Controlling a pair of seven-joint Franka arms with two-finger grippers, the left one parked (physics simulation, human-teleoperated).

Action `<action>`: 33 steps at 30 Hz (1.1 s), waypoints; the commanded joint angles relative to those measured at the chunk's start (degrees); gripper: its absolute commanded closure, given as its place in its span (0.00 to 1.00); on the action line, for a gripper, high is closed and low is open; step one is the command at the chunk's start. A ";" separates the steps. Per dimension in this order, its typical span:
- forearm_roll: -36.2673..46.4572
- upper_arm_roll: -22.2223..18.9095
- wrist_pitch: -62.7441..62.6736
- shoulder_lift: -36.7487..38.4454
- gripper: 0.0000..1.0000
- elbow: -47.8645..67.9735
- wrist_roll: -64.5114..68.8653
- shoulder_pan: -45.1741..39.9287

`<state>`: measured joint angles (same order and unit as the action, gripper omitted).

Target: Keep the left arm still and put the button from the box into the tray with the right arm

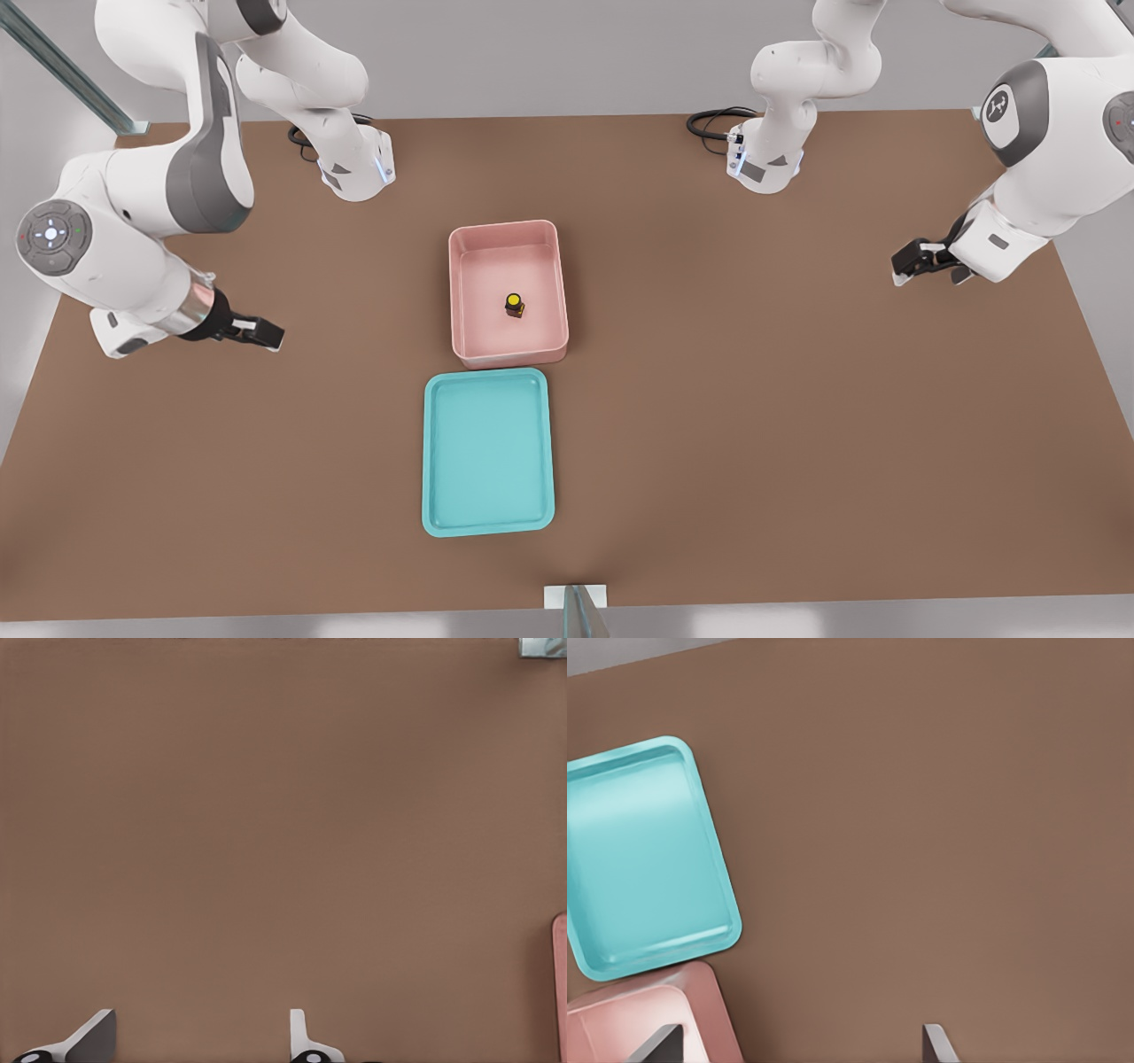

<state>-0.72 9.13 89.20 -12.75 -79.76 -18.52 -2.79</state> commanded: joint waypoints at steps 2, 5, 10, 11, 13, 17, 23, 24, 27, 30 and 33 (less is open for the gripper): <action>-0.07 0.01 0.54 -0.87 0.00 0.05 -2.75 0.15; -3.59 1.07 -5.35 -6.67 0.00 -0.04 3.84 13.16; 2.12 -9.04 12.22 -4.57 0.00 -24.11 -8.99 30.91; 8.27 -9.04 17.58 -1.93 0.00 -31.41 -10.66 32.49; 8.54 -9.04 25.66 -1.58 0.00 -37.92 -25.76 35.92; 9.95 -8.34 33.32 -2.28 0.00 -39.15 -53.55 42.87; 15.05 -8.34 45.89 -7.38 0.00 -39.15 -60.14 46.47; 14.96 -8.34 47.73 -8.34 0.00 -39.15 -59.97 46.38; 14.96 -8.42 49.58 -9.05 0.00 -39.33 -59.35 46.29; 14.78 -8.42 53.09 -9.49 0.00 -41.09 -59.18 46.56; 14.52 -8.42 55.91 -10.46 0.00 -42.84 -57.42 47.96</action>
<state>13.73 0.70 139.26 -23.04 -122.50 -58.27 44.95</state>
